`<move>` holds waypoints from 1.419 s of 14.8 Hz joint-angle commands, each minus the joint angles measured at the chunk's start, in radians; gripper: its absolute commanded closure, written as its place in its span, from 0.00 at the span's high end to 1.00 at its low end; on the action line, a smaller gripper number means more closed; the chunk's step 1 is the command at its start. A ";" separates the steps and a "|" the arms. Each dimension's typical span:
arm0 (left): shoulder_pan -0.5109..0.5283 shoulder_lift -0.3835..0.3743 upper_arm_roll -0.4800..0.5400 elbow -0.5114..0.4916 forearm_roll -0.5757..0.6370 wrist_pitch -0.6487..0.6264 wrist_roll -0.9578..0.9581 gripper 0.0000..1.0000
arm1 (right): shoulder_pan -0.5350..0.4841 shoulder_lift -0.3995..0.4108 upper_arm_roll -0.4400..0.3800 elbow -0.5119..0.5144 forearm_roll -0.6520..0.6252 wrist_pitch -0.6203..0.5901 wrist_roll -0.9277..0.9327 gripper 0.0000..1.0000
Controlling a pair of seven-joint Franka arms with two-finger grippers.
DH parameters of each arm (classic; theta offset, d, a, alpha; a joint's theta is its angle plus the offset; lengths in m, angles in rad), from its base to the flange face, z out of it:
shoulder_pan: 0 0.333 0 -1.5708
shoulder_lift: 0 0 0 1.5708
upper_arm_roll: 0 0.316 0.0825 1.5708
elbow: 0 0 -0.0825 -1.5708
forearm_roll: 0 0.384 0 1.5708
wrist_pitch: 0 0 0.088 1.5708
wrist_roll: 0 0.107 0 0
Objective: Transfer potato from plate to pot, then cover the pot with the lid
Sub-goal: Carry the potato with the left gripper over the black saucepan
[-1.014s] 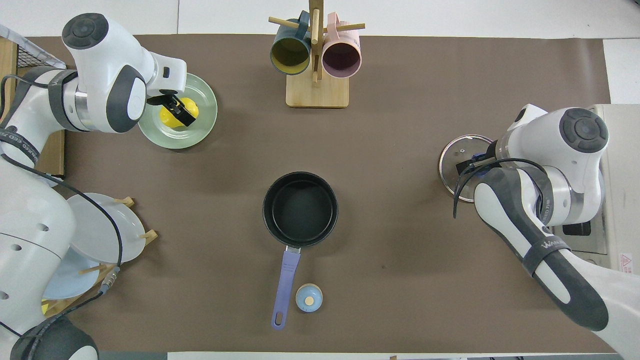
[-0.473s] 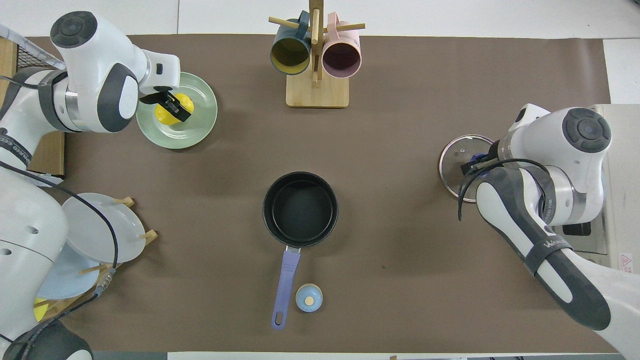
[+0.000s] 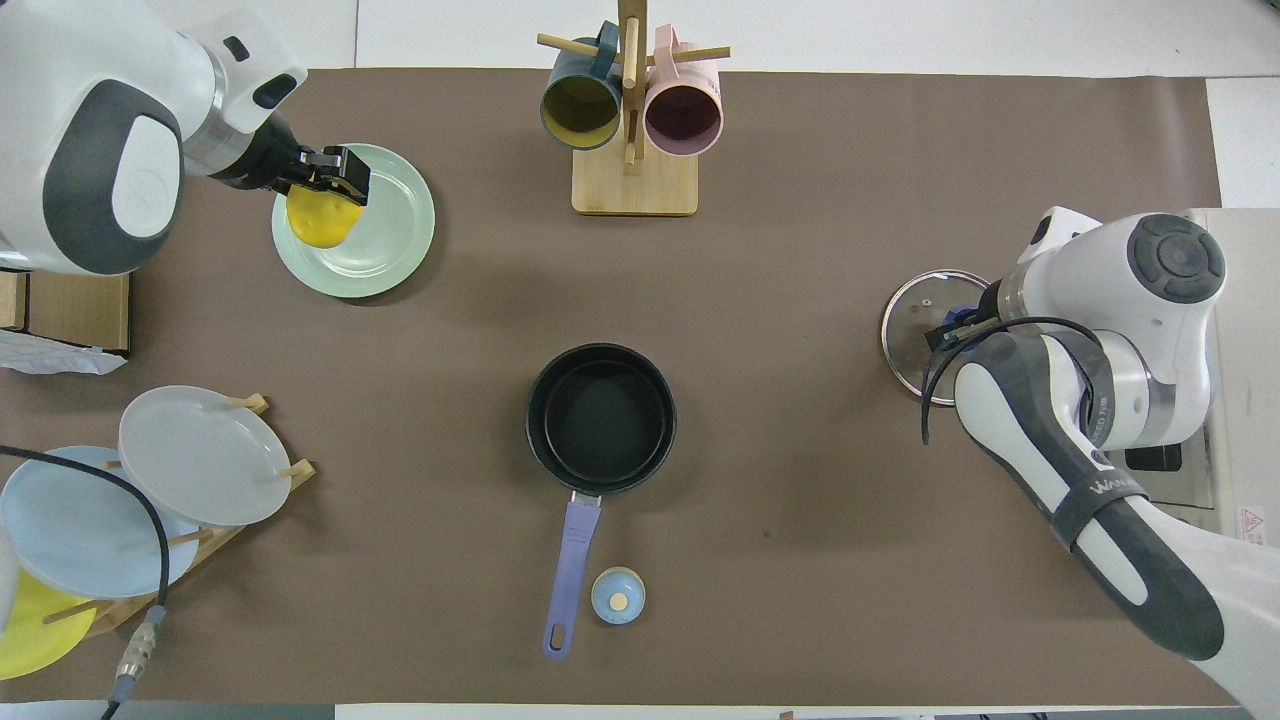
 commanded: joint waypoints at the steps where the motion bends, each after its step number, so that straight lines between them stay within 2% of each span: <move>1: -0.096 -0.185 0.011 -0.204 -0.010 -0.019 -0.243 0.00 | -0.008 -0.010 0.006 0.142 0.014 -0.190 -0.034 0.00; 5: -0.239 -0.309 0.012 -0.427 -0.010 0.058 -0.510 0.00 | 0.002 -0.042 0.031 0.358 0.023 -0.487 -0.034 0.00; 8: -0.334 -0.362 0.011 -0.629 -0.010 0.274 -0.650 0.00 | 0.002 -0.072 0.060 0.444 0.028 -0.618 -0.027 0.00; 12: -0.440 -0.302 0.011 -0.651 -0.010 0.362 -0.788 0.00 | 0.004 -0.084 0.060 0.438 0.029 -0.631 -0.021 0.00; 17: -0.480 -0.274 0.012 -0.735 -0.010 0.486 -0.816 0.00 | 0.007 -0.090 0.060 0.434 0.029 -0.634 -0.013 0.00; 21: -0.483 -0.225 0.012 -0.738 -0.010 0.546 -0.828 0.00 | 0.008 -0.090 0.062 0.437 0.029 -0.634 0.007 0.00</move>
